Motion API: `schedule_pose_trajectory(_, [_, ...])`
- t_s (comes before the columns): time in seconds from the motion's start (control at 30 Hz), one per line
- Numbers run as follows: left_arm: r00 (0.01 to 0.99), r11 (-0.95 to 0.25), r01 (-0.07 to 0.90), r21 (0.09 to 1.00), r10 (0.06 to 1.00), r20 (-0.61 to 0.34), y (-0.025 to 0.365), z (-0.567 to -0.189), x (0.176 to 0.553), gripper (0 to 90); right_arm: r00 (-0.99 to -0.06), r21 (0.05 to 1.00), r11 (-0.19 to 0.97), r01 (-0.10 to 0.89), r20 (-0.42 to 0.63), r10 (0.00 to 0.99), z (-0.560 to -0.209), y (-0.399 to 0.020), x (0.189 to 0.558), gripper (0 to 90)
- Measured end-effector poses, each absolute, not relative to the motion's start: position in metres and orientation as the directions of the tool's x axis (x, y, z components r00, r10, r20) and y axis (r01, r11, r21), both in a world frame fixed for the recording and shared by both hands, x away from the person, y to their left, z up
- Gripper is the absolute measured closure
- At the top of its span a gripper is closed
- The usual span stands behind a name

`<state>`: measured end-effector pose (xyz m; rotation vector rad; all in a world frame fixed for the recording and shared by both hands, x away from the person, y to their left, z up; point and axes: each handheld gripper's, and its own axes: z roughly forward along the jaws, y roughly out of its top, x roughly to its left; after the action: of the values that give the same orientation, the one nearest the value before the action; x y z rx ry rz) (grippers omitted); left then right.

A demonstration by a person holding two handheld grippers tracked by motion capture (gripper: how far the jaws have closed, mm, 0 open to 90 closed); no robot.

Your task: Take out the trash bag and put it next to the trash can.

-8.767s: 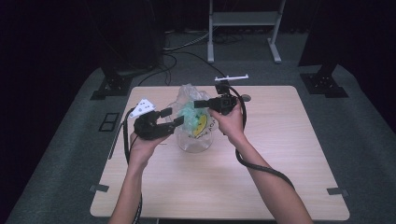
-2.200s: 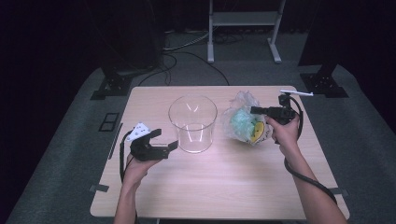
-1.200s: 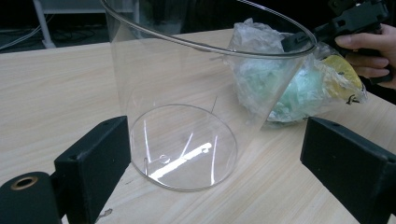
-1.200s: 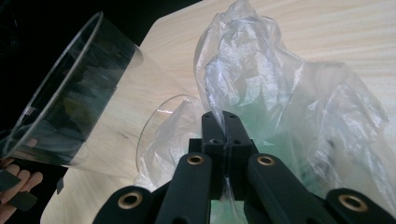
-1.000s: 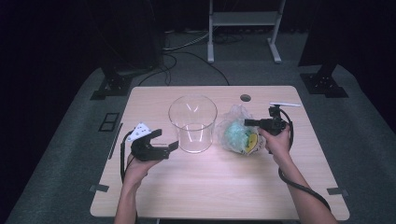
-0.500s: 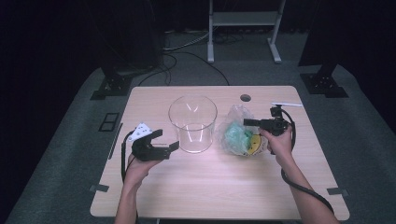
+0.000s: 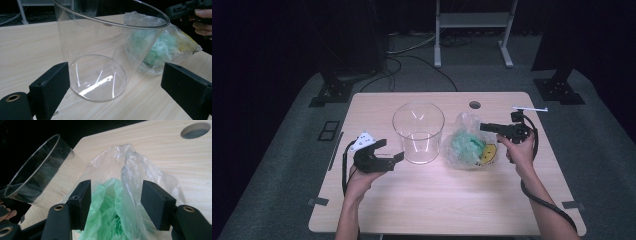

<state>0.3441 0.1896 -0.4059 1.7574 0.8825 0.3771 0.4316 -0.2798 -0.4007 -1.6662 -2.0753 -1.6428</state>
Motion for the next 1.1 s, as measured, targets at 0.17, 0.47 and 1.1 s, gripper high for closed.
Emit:
schedule_pose_trajectory(0.17, [0.673, -0.139, 0.375, 0.917, 0.721, -0.166, 0.190, -0.405, 0.343, 7.5, -0.436, 0.705, -0.121, 0.699, 0.554, 0.710, -0.394, -0.288, 0.427, 39.8])
schedule_pose_trajectory(0.47, [0.672, -0.144, 0.378, 0.915, 0.722, -0.164, 0.191, -0.406, 0.344, 7.5, -0.450, 0.713, -0.107, 0.693, 0.544, 0.709, -0.393, -0.301, 0.416, 40.2])
schedule_pose_trajectory(1.1, [0.669, -0.145, 0.385, 0.911, 0.724, -0.167, 0.191, -0.408, 0.344, 7.5, -0.463, 0.713, -0.090, 0.695, 0.539, 0.704, -0.410, -0.324, 0.392, 39.6])
